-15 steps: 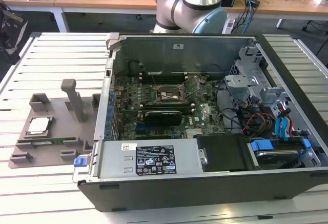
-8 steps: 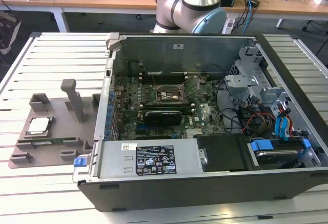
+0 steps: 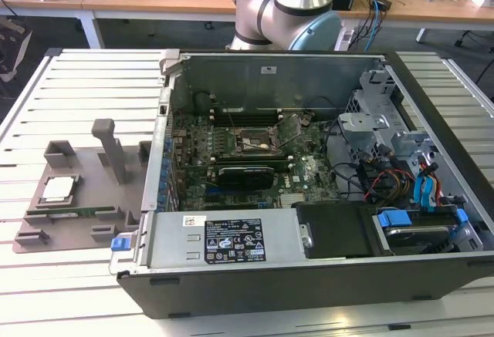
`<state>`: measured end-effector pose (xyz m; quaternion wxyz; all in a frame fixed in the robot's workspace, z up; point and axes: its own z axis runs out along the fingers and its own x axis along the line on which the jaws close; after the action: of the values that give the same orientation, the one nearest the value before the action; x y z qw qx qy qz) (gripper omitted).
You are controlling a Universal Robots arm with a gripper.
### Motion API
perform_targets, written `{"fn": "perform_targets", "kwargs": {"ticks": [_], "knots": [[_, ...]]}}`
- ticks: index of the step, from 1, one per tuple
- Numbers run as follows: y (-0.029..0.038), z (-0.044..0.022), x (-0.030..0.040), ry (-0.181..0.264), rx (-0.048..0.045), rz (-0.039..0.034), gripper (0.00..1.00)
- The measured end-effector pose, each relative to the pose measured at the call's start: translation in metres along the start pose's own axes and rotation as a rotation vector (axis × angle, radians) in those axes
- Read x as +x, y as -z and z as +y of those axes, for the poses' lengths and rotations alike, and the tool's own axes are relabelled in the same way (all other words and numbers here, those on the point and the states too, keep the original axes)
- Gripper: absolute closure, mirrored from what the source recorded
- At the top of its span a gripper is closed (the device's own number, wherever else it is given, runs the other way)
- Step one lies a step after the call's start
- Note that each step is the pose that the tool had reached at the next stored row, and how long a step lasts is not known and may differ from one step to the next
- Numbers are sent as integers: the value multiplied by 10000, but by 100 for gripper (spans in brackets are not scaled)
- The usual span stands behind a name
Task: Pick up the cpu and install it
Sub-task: 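Pick up the cpu and move it towards the insertion slot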
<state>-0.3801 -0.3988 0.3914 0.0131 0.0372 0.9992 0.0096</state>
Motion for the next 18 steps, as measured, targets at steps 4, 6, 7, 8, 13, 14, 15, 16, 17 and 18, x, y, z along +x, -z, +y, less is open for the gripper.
{"fn": "perform_targets", "kwargs": {"ticks": [4, 6, 7, 8, 13, 14, 15, 16, 17, 18], "knots": [[0, 0, 1, 0, 0, 0, 77], [0, 0, 2, 0, 0, 0, 58], [0, 0, 2, 0, 0, 0, 52], [0, 0, 2, 0, 0, 0, 46], [0, 0, 3, 0, 0, 1, 40], [0, 0, 4, 8, 18, -1, 40], [0, 2, 3, 147, 481, -32, 40], [-2, 4, 3, 225, 560, -37, 40], [-3, 5, 3, 329, 559, -37, 40], [-3, 7, 3, 460, 557, -37, 40]]}}
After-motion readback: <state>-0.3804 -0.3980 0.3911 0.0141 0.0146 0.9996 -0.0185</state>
